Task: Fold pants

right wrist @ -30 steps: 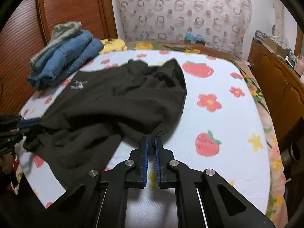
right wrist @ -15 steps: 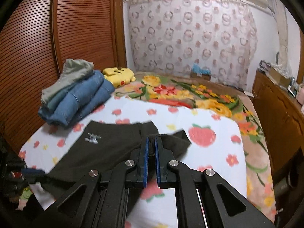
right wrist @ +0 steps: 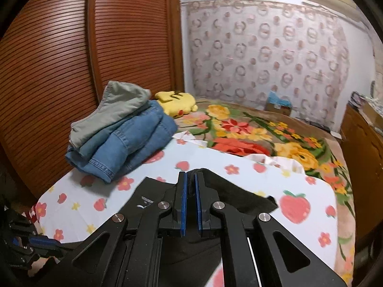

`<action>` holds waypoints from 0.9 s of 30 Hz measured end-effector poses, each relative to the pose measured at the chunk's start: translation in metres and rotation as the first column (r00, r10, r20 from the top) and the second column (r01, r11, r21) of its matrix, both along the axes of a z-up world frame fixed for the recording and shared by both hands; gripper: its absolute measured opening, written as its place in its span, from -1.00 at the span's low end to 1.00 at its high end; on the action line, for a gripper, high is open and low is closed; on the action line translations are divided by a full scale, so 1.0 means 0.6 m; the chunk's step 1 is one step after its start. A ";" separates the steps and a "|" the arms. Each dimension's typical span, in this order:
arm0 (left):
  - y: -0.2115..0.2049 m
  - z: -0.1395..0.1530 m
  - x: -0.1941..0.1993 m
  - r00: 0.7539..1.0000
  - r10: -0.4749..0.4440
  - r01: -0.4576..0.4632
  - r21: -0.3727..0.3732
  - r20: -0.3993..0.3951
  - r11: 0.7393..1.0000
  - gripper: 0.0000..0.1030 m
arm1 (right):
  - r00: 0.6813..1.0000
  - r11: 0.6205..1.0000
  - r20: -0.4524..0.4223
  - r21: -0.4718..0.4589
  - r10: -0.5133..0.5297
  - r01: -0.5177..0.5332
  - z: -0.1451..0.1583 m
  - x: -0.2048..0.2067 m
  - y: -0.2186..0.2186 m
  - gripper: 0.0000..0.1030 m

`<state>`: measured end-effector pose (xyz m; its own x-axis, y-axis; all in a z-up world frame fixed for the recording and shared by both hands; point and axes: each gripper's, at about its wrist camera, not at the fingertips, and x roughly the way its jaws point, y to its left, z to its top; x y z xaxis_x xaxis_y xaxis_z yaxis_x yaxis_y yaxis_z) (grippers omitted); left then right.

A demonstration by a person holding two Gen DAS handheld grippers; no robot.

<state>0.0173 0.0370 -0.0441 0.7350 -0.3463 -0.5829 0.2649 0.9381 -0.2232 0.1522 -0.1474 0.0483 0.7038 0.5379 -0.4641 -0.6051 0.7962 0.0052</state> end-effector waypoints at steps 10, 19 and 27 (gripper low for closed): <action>0.012 -0.060 -0.001 0.995 0.030 -0.029 0.008 -0.097 1.000 -0.86 | 0.998 0.994 -0.046 -0.100 0.041 -0.045 -0.041 0.039 0.062 -0.88; 0.014 -0.069 0.002 0.994 0.026 -0.026 0.004 -0.108 1.000 -0.86 | 0.994 0.993 -0.110 -0.118 0.006 -0.019 -0.059 0.050 0.038 -0.53; 0.014 -0.067 0.006 0.993 0.032 -0.030 0.020 -0.110 0.999 -0.75 | 0.992 0.996 -0.125 -0.085 -0.019 0.008 -0.059 -0.013 0.001 -0.32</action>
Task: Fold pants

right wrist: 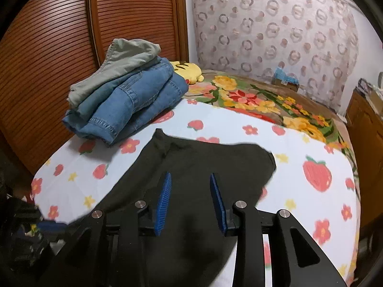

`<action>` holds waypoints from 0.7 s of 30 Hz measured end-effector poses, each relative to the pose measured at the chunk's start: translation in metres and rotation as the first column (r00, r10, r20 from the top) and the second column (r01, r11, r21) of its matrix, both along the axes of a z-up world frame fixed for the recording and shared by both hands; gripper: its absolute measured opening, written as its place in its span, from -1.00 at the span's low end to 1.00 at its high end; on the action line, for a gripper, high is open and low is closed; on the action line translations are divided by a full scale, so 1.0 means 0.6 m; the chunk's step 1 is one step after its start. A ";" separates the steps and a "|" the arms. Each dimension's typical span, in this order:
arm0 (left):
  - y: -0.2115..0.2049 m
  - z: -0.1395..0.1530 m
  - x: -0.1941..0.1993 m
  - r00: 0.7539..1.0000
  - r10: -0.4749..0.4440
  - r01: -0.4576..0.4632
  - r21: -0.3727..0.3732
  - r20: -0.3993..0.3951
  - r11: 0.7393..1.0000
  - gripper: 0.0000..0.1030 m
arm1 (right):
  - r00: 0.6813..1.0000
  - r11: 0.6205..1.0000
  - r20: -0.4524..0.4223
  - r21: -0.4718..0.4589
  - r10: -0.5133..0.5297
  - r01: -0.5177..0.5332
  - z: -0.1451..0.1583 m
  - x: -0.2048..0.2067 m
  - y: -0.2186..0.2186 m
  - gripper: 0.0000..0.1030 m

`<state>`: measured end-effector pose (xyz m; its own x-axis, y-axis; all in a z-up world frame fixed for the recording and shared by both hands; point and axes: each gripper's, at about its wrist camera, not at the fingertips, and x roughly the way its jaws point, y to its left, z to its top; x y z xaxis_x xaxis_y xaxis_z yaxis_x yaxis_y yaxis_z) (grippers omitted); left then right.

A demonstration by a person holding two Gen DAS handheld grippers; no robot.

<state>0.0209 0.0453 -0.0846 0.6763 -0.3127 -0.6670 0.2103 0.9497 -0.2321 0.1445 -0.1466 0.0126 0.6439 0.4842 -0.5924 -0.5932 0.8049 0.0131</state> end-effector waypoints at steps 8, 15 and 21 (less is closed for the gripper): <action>0.007 0.005 0.013 0.999 0.035 -0.036 0.032 0.017 0.999 0.00 | 1.000 1.000 -0.025 0.009 -0.013 0.013 -0.022 -0.055 -0.044 -0.32; 0.003 0.012 0.030 0.998 0.046 -0.048 0.055 0.035 0.997 0.03 | 0.999 1.000 -0.046 0.003 -0.016 0.016 -0.047 -0.089 -0.062 -0.32; 0.001 0.019 0.064 0.999 0.015 -0.017 0.031 0.048 0.999 0.02 | 0.997 0.999 -0.072 -0.010 -0.037 0.036 -0.075 -0.091 -0.063 -0.16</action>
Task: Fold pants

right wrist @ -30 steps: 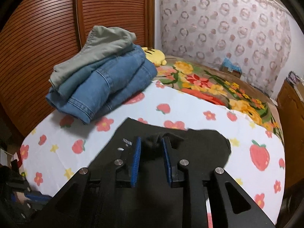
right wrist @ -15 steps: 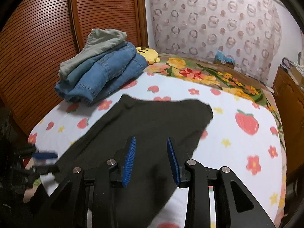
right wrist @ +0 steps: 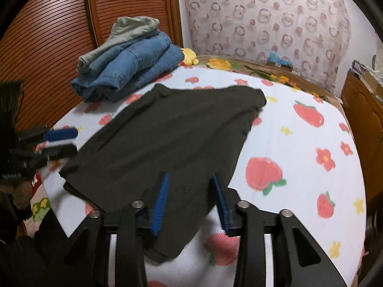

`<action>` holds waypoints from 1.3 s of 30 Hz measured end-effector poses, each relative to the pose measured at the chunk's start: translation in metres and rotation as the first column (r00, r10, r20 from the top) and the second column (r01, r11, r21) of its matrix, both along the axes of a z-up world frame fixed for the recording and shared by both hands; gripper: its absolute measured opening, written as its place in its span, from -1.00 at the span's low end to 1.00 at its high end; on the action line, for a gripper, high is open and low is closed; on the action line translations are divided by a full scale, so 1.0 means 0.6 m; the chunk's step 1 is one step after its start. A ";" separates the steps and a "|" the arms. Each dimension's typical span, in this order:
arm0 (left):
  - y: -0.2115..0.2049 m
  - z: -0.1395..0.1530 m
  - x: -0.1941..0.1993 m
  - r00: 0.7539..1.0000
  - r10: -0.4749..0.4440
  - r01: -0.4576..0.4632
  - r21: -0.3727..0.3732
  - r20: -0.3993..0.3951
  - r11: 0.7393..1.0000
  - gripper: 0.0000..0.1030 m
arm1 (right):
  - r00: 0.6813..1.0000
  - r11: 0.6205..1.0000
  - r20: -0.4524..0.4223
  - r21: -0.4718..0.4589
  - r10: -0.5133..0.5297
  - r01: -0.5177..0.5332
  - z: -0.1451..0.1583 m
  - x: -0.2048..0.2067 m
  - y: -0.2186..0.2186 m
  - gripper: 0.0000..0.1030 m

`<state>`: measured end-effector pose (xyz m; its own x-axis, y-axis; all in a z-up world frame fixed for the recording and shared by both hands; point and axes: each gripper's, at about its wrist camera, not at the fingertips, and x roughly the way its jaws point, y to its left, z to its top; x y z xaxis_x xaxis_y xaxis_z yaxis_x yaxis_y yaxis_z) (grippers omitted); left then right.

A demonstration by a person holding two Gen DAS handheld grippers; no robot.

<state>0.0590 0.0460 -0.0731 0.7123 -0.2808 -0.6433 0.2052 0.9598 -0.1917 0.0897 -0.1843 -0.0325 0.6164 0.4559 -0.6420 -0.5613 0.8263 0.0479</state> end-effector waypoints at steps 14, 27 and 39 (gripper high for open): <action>-0.009 0.016 0.148 1.000 -0.025 0.026 0.094 -0.019 0.995 -0.25 | 0.999 0.999 0.013 0.024 -0.034 0.034 -0.017 0.003 -0.003 -0.15; -0.004 -0.019 0.264 0.993 0.069 -0.049 0.199 -0.095 0.979 -0.42 | 0.999 0.997 -0.013 0.072 -0.042 0.043 -0.022 0.008 -0.019 -0.15; 0.017 -0.002 0.261 0.994 0.105 -0.094 0.227 -0.040 0.969 -0.90 | 0.999 0.996 -0.010 0.078 -0.047 0.048 -0.023 0.007 -0.026 -0.15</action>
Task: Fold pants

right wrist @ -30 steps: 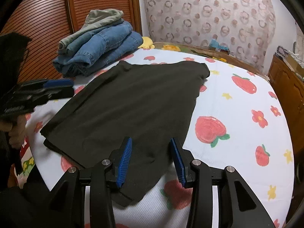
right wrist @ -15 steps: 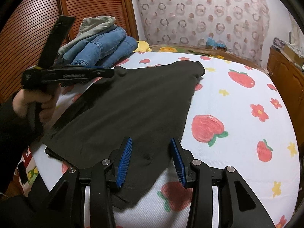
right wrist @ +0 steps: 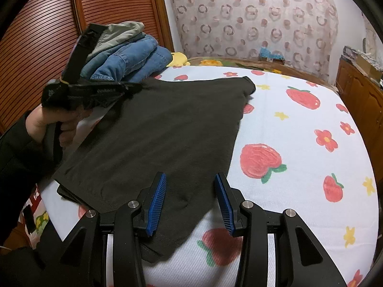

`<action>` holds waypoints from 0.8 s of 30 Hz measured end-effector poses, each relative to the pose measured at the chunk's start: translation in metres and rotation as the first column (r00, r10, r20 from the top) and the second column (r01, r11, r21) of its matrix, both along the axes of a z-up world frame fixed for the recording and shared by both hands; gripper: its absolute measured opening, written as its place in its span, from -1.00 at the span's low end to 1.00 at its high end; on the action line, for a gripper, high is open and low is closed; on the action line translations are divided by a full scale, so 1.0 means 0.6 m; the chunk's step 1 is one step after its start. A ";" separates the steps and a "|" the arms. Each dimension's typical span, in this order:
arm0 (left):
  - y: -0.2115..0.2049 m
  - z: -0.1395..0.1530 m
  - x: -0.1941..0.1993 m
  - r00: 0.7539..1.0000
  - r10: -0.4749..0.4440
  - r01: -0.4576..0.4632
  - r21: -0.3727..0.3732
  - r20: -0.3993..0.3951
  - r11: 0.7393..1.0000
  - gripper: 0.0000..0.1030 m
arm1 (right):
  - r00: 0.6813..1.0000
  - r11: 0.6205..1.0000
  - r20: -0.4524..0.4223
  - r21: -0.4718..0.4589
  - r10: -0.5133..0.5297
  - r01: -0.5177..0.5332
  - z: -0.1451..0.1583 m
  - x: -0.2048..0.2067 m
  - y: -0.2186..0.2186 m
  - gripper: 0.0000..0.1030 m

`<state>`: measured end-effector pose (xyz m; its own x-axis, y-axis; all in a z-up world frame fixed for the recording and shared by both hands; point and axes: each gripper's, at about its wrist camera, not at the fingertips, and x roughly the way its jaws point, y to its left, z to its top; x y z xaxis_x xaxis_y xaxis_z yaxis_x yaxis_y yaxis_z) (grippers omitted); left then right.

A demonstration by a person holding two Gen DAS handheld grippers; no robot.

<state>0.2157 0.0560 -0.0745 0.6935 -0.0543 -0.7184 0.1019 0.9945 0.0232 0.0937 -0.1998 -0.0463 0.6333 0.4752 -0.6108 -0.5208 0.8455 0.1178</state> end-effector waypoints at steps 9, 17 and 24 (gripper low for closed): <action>-0.010 0.020 -0.037 0.997 -0.068 0.069 -0.041 0.023 0.997 -0.29 | 1.000 1.000 0.004 0.018 -0.004 0.004 0.003 -0.001 -0.012 -0.15; -0.042 0.017 -0.115 0.987 -0.153 0.156 -0.084 0.041 0.984 0.14 | 1.000 1.000 0.015 0.011 -0.019 0.019 0.016 -0.038 -0.056 -0.15; -0.049 0.001 -0.167 0.984 -0.176 0.179 -0.137 0.032 0.974 0.15 | 1.000 0.999 0.013 -0.025 -0.020 0.020 0.022 -0.082 -0.073 -0.15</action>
